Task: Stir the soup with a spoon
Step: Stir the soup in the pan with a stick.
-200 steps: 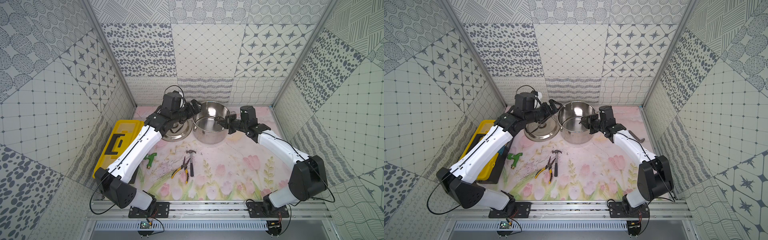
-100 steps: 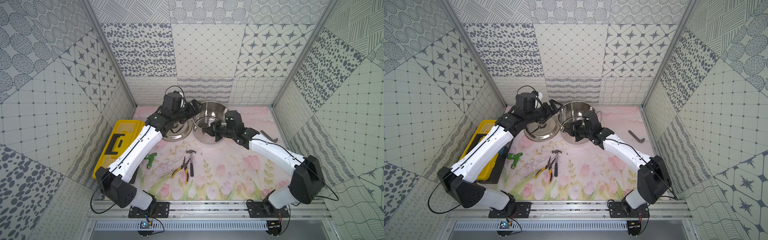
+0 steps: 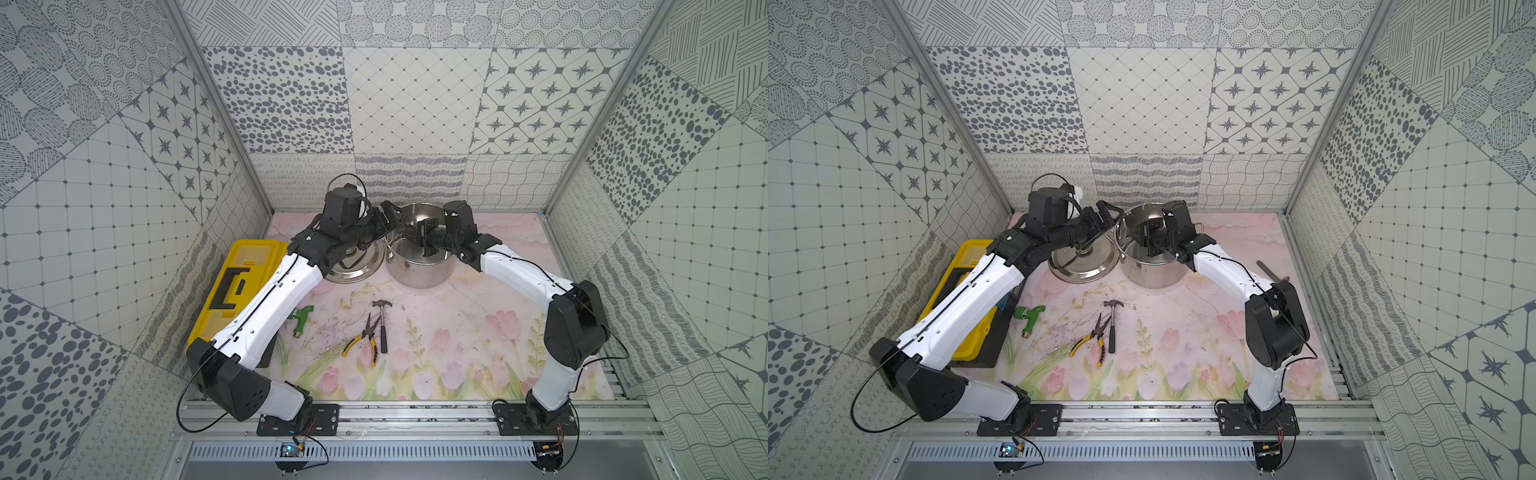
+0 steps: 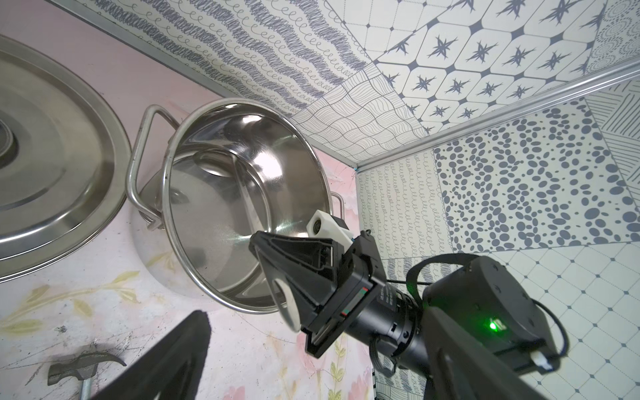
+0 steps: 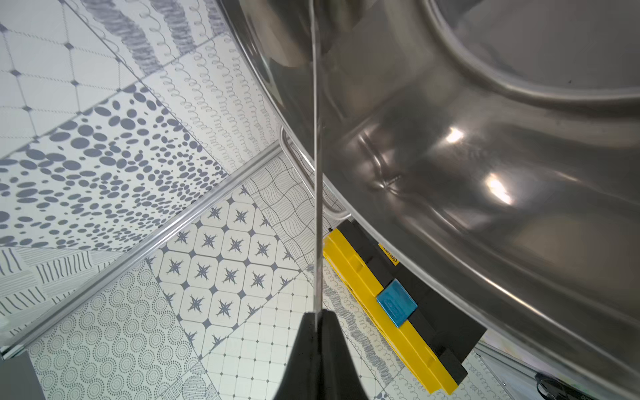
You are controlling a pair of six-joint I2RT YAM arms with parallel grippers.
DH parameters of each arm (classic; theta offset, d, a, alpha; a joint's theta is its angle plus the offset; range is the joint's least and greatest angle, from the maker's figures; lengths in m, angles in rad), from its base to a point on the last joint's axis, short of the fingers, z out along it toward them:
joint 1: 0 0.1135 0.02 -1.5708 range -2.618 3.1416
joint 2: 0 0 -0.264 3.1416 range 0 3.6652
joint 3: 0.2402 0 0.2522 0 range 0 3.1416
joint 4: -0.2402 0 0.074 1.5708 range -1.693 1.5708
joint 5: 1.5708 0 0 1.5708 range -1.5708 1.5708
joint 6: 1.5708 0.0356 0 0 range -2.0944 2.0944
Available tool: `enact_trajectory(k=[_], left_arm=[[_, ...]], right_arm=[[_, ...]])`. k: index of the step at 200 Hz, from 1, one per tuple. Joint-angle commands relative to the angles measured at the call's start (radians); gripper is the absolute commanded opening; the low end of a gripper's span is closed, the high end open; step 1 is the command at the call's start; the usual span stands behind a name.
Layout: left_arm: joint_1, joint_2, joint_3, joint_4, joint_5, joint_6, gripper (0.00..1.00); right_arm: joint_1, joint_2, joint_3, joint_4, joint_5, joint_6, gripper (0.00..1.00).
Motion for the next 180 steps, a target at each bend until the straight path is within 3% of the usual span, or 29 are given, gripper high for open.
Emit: enact_trajectory(k=[1, 39, 86, 122, 180], left_arm=[[0.0, -0.009, -0.005, 0.052, 0.007, -0.003, 0.99], [0.0, 0.018, 0.017, 0.05, 0.019, 0.002, 0.99], [0.001, 0.034, 0.035, 0.05, 0.022, 0.005, 1.0], [0.001, 0.036, 0.035, 0.046, 0.021, 0.006, 1.0], [0.001, 0.02, 0.024, 0.038, 0.011, -0.001, 1.0]], right_arm=[[-0.044, -0.046, -0.045, 0.036, -0.027, -0.035, 0.0], [-0.062, -0.172, -0.186, 0.018, -0.053, -0.06, 0.0], [0.003, -0.285, -0.283, -0.016, -0.051, -0.057, 0.0], [0.067, -0.201, -0.212, 0.043, -0.035, -0.029, 0.0], [0.035, 0.017, 0.042, 0.052, -0.045, -0.04, 0.0]])
